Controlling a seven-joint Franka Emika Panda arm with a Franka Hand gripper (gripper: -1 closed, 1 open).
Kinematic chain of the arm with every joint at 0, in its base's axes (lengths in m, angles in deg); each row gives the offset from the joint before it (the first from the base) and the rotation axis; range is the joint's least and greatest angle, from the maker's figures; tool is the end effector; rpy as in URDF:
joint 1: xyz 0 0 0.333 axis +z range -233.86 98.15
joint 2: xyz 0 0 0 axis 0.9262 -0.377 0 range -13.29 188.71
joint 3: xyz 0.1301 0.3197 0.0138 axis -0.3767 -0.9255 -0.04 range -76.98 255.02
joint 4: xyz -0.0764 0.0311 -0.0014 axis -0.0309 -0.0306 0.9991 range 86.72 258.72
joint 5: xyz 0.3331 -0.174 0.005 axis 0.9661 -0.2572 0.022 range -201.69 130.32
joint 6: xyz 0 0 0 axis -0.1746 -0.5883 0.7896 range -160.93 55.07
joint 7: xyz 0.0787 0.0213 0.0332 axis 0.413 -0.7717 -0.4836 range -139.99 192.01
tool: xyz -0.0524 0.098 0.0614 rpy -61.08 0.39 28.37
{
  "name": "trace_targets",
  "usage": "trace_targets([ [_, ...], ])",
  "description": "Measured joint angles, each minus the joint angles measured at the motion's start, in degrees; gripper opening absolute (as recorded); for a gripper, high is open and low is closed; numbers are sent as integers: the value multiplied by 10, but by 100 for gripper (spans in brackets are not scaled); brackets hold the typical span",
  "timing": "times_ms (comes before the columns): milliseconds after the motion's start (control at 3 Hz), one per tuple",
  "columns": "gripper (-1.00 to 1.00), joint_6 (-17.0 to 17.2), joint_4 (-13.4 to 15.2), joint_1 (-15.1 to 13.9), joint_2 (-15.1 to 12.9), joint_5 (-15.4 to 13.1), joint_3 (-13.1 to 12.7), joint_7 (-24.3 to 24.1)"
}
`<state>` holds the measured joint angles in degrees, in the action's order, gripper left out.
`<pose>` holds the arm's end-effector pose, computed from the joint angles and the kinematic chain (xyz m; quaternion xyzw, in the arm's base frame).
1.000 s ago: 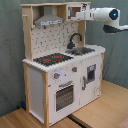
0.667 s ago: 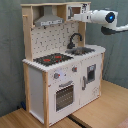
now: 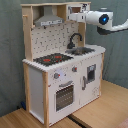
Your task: Play with the kitchen
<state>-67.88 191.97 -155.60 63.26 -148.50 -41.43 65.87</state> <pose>0.4832 0.2181 0.7288 0.3310 0.6083 0.2105 0.6900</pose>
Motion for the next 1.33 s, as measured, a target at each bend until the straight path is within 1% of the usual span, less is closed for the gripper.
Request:
trace_targets([
  [333, 100, -5, -20, 0, 46, 0, 16, -27],
  [667, 100, -33, -40, 4, 77, 2, 34, -60],
  [1000, 100, -75, -61, 5, 106, 3, 56, -75],
  [1333, 100, -115, -82, 4, 137, 7, 71, -90],
])
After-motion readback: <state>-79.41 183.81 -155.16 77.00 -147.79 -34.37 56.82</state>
